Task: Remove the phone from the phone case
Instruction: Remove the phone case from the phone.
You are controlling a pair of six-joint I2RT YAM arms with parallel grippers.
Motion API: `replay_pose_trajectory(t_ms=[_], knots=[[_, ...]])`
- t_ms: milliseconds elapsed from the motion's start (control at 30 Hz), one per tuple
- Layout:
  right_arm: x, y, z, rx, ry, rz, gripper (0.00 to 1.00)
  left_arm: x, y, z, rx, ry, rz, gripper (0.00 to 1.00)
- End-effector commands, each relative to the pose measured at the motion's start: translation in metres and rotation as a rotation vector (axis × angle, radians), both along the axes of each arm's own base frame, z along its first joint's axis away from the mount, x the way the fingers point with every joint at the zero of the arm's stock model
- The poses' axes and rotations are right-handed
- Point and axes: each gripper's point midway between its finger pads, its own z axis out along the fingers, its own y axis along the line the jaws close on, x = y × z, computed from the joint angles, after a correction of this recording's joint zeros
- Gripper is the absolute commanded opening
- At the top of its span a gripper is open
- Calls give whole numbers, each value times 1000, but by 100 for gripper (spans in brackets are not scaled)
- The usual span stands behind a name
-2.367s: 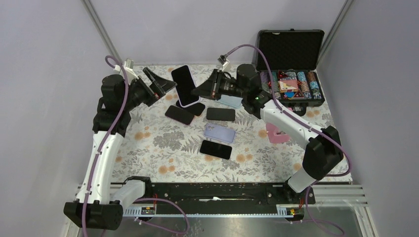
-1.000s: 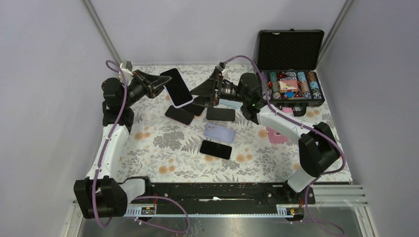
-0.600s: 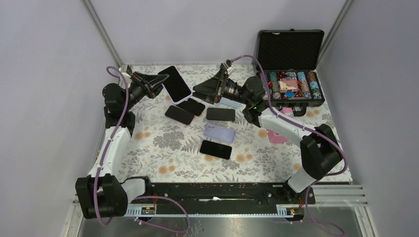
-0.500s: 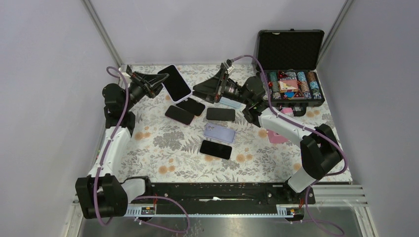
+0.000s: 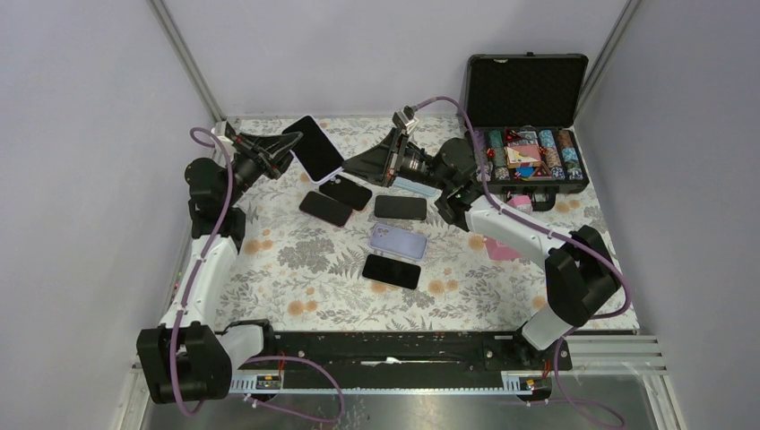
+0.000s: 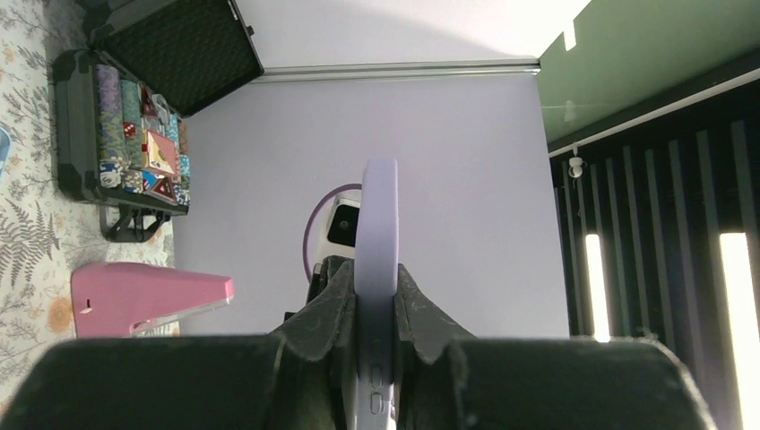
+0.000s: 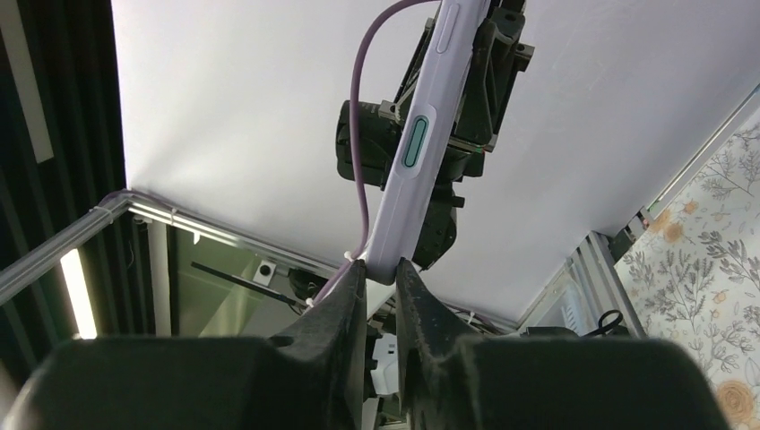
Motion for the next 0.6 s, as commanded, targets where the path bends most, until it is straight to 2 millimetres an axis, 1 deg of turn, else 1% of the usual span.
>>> replay_pose_trajectory(t_ms=[0, 67, 133, 200, 233, 300, 367, 433, 500, 567], knots=[[-8, -3, 38, 109, -98, -5, 13, -11, 3, 28, -62, -90, 19, 0], [-8, -4, 43, 132, -108, -9, 10, -13, -4, 24, -77, -45, -18, 0], [-10, -6, 50, 163, -133, -7, 7, -16, -15, 18, -82, 13, -78, 0], [-13, -7, 56, 191, -152, -5, 0, -19, -24, 14, -93, 53, -121, 0], [-15, -8, 58, 203, -163, -4, 0, -20, -25, 12, -103, 70, -129, 0], [-17, -10, 62, 226, -178, 1, 0, -24, -35, 8, -130, 107, -173, 0], [-19, -12, 65, 250, -196, -2, 0, -26, -39, 6, -160, 123, -200, 0], [-21, -14, 68, 268, -209, -1, 0, -29, -43, 9, -206, 126, -233, 0], [-21, -13, 67, 268, -206, 1, 0, -31, -49, 14, -240, 111, -270, 0], [-18, -11, 62, 251, -195, 0, 0, -34, -54, 26, -242, 72, -302, 0]])
